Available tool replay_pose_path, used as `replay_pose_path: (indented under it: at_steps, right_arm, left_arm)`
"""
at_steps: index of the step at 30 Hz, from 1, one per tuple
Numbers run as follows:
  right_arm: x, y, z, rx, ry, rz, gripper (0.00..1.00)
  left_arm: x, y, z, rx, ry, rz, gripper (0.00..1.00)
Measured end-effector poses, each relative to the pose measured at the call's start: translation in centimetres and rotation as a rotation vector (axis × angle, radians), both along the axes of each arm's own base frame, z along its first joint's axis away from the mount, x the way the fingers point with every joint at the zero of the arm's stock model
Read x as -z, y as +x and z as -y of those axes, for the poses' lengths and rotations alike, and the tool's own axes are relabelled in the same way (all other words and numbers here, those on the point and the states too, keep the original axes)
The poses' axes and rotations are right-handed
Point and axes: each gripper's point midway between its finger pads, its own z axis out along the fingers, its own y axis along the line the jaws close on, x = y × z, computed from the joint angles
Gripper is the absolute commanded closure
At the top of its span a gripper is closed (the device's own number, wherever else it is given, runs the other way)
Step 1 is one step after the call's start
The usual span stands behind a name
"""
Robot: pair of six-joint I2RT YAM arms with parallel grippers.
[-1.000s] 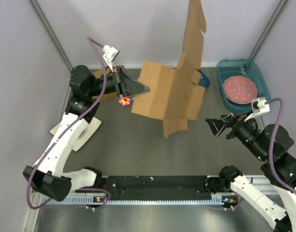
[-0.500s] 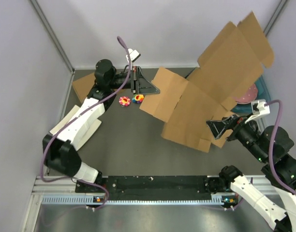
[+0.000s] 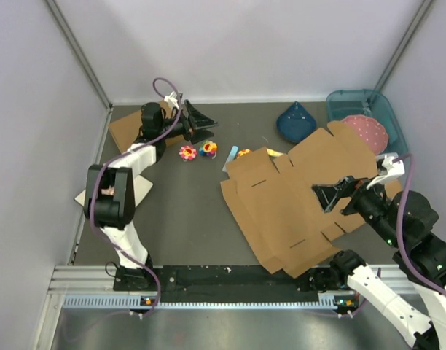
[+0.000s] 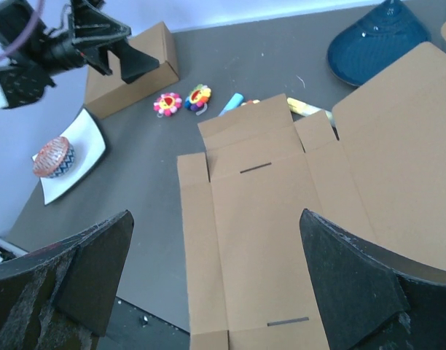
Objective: Fold the paper box
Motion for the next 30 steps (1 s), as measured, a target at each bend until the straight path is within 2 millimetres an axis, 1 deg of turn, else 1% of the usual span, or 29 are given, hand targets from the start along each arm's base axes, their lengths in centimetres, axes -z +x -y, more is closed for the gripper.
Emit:
replay_pose_path:
  at_steps: [1, 2, 3, 4, 5, 7, 8, 9, 10, 11, 12, 13, 14, 15, 16, 17, 18, 19, 21, 23, 24, 25, 27, 29, 30]
  right_arm:
    - [0.2, 0.1, 0.0, 0.002, -0.005, -0.003, 0.02]
    - [0.5, 0.2, 0.0, 0.006, -0.012, -0.011, 0.02]
    - [0.7, 0.3, 0.1, 0.009, -0.021, -0.017, 0.02]
    - [1.0, 0.5, 0.1, 0.013, -0.027, -0.022, 0.02]
    - [1.3, 0.7, 0.1, 0.018, -0.035, -0.03, 0.02]
    - [2.2, 1.2, 0.0, 0.026, -0.053, -0.053, 0.02]
    - [2.7, 1.4, -0.1, 0.028, -0.061, -0.065, 0.02]
    - [3.1, 1.6, -0.2, 0.029, -0.068, -0.076, 0.02]
    - [3.6, 1.7, -0.3, 0.029, -0.073, -0.086, 0.02]
    - [4.1, 1.8, -0.3, 0.03, -0.081, -0.098, 0.02]
    - [4.3, 1.9, -0.4, 0.03, -0.083, -0.105, 0.02]
    - [4.6, 2.0, -0.5, 0.03, -0.084, -0.111, 0.02]
    - [4.8, 2.1, -0.5, 0.03, -0.086, -0.115, 0.02]
    - [4.9, 2.2, -0.6, 0.03, -0.086, -0.116, 0.02]
    - [5.0, 2.3, -0.6, 0.03, -0.084, -0.118, 0.02]
    - [5.2, 2.4, -0.7, 0.031, -0.084, -0.12, 0.02]
    - [5.4, 2.4, -0.8, 0.03, -0.082, -0.124, 0.02]
    - [5.4, 2.5, -0.8, 0.03, -0.078, -0.125, 0.02]
    - [5.6, 2.7, -1.1, 0.029, -0.071, -0.13, 0.03]
    - [5.8, 2.8, -1.3, 0.027, -0.064, -0.14, 0.03]
    - [5.7, 2.9, -1.4, 0.025, -0.059, -0.141, 0.03]
    - [5.7, 2.9, -1.4, 0.026, -0.055, -0.14, 0.03]
    - [5.6, 2.9, -1.5, 0.025, -0.047, -0.139, 0.03]
    - [5.7, 3.0, -1.6, 0.027, -0.04, -0.141, 0.03]
    - [5.7, 3.0, -1.6, 0.027, -0.039, -0.144, 0.03]
  left_arm:
    - [-0.1, 0.1, 0.0, -0.023, 0.023, 0.018, 0.01]
    - [-0.1, 0.3, -0.1, -0.087, 0.076, 0.03, 0.01]
    - [-0.4, -0.2, 0.5, -0.106, 0.114, 0.054, 0.01]
    - [-0.7, -0.2, 0.9, -0.169, 0.171, 0.078, 0.01]
    - [-1.0, -0.8, 1.3, -0.239, 0.239, 0.106, 0.01]
    - [-2.3, -3.6, 2.4, -0.338, 0.317, 0.161, 0.01]
    - [-2.6, -5.7, 2.8, -0.37, 0.32, 0.172, 0.01]
    - [-2.2, -7.8, 2.5, -0.388, 0.318, 0.16, 0.01]
    - [-1.2, -9.0, 1.7, -0.406, 0.316, 0.134, 0.02]
    - [0.2, -9.7, 0.5, -0.441, 0.309, 0.106, 0.04]
    - [2.3, -10.2, -0.7, -0.475, 0.314, 0.058, 0.04]
    - [4.8, -10.8, -1.8, -0.52, 0.331, 0.0, 0.04]
    - [8.5, -12.1, -2.2, -0.541, 0.376, -0.077, 0.04]
    - [11.0, -13.7, -2.1, -0.535, 0.421, -0.126, 0.04]
    - [13.7, -16.0, -1.4, -0.504, 0.483, -0.168, 0.04]
    - [15.3, -18.3, -0.5, -0.46, 0.531, -0.19, 0.04]
    - [15.9, -19.9, 0.5, -0.421, 0.562, -0.191, 0.04]
    - [15.8, -20.9, 1.5, -0.399, 0.567, -0.176, 0.05]
    - [15.2, -21.4, 2.6, -0.4, 0.553, -0.159, 0.05]
    - [14.8, -21.1, 3.3, -0.424, 0.521, -0.162, 0.06]
    - [15.0, -20.9, 3.6, -0.436, 0.508, -0.17, 0.07]
    - [15.4, -20.9, 4.0, -0.44, 0.496, -0.178, 0.09]
    - [17.0, -21.1, 4.4, -0.439, 0.5, -0.199, 0.1]
    - [19.2, -21.9, 5.0, -0.415, 0.542, -0.231, 0.13]
    - [19.4, -21.8, 5.7, -0.407, 0.523, -0.239, 0.16]
